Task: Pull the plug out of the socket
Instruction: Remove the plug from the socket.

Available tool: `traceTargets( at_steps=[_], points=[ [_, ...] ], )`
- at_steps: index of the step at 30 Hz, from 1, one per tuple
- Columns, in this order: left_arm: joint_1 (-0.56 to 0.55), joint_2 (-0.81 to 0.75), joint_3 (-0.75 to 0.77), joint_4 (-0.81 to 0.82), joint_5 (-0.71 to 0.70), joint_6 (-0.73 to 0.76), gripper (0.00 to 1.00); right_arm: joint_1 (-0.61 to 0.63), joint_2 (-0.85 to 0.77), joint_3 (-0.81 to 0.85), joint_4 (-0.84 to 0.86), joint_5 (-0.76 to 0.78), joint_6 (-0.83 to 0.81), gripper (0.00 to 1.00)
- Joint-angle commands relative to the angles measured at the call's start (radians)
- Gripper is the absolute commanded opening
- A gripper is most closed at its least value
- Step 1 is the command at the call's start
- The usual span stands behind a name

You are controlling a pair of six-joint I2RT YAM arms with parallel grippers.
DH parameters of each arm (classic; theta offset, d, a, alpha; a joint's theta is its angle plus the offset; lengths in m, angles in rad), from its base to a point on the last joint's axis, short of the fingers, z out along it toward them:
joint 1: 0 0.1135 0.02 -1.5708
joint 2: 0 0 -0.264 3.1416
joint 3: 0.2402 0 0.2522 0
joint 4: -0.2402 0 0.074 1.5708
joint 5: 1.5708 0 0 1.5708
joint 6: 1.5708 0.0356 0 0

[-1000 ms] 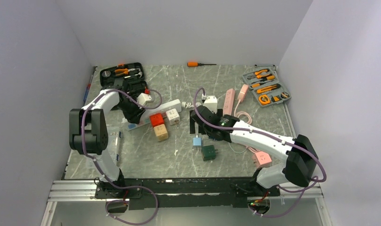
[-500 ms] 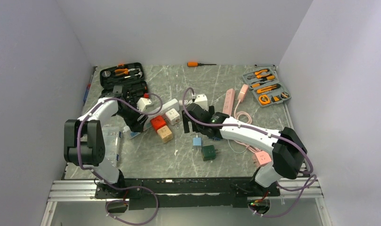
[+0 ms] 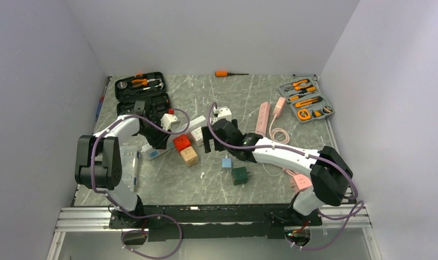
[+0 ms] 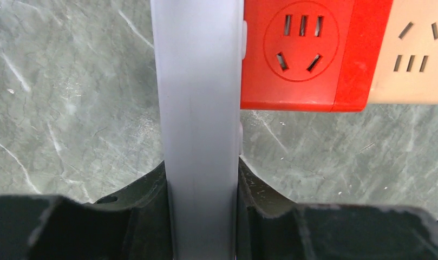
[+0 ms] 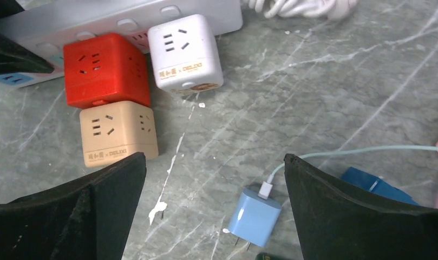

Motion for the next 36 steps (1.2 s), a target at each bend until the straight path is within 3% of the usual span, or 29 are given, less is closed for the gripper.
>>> traceTargets(
  at_steps=[1,4,9,13,17,36],
  points=[
    [-0.004,-0.037,-0.051,0.026,0.028,0.008,0.15,0.012,-0.016,-0.032,0.19,-0.076,-0.063,1.0],
    [-0.003,-0.042,-0.052,0.017,0.038,0.005,0.0,0.021,-0.016,-0.077,0.312,-0.128,-0.061,1.0],
    [-0.003,-0.061,-0.054,0.01,0.065,-0.041,0.0,0.042,-0.055,-0.205,0.604,-0.244,-0.1,1.0],
    [-0.004,-0.095,-0.043,-0.014,0.105,-0.092,0.0,0.094,0.029,-0.114,0.551,-0.205,-0.178,1.0],
    [-0.005,-0.14,-0.035,-0.054,0.15,-0.116,0.0,0.112,0.102,-0.087,0.608,-0.206,-0.203,1.0],
    [-0.047,-0.259,-0.081,-0.073,0.162,-0.162,0.0,0.121,0.33,0.068,0.588,-0.25,-0.195,0.98]
  ],
)
